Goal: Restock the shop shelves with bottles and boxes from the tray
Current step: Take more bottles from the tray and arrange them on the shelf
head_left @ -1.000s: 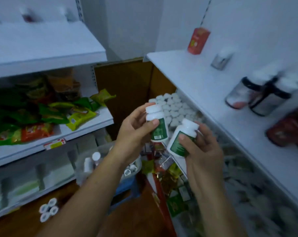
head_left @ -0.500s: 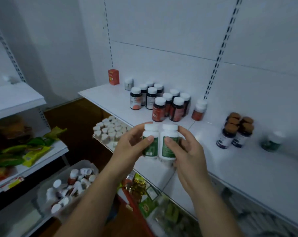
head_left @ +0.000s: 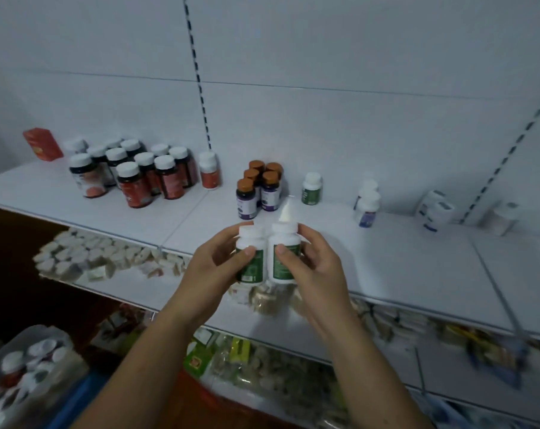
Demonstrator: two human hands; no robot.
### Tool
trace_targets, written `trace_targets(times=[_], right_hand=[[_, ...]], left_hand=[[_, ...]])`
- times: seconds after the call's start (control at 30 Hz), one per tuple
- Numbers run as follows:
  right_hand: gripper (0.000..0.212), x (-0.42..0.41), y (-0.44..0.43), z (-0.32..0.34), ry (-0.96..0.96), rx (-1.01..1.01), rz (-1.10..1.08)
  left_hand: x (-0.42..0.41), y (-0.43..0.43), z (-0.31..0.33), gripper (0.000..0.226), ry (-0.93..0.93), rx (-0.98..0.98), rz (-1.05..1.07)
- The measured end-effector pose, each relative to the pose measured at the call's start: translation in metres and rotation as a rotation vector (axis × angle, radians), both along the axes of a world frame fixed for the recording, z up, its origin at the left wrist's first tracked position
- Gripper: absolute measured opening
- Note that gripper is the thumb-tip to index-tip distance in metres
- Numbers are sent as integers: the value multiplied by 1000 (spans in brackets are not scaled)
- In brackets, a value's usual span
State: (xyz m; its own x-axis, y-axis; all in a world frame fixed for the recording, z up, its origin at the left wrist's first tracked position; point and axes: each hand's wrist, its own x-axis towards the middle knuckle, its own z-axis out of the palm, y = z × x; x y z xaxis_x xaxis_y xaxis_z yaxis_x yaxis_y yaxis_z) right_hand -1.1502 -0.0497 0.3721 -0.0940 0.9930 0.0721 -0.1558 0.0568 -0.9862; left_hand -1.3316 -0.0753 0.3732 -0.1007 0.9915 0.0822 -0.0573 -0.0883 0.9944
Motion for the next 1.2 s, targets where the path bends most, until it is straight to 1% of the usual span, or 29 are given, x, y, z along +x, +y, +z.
trace_targets(times=[0.13,0.2,0.33,0.4,0.53,0.63,0.73,0.8,0.87,1.03,1.2], right_hand=[[41,50,12,-11,-124,26,-106],[42,64,24,-17,-179,36,-143],[41,73,64,-28,-260,32,-182],[43,70,88,-34,-281,8,-189],[45,59,132,-41,-288,4,-201],[44,49,160,-48,-287,-11,-191],[44,40,179,-51,-310,-31,-170],[41,37,186,-50,-280,-50,-142],[36,33,190,-48,-266,-61,-85],[43,25,196,-48,-278,-48,-42],[43,23,203,-47,-266,-64,-50]], left_hand=[[50,17,-5,45,91,53,-32],[67,30,-12,43,149,68,-34],[83,66,-32,43,306,80,-25],[86,88,-41,42,348,89,-8],[89,126,-49,42,358,119,36],[91,147,-55,47,356,100,58],[91,166,-58,53,400,106,50],[92,176,-58,57,420,131,11],[92,182,-56,56,434,157,-23],[90,190,-52,51,395,168,-17],[90,196,-50,50,379,172,-28]])
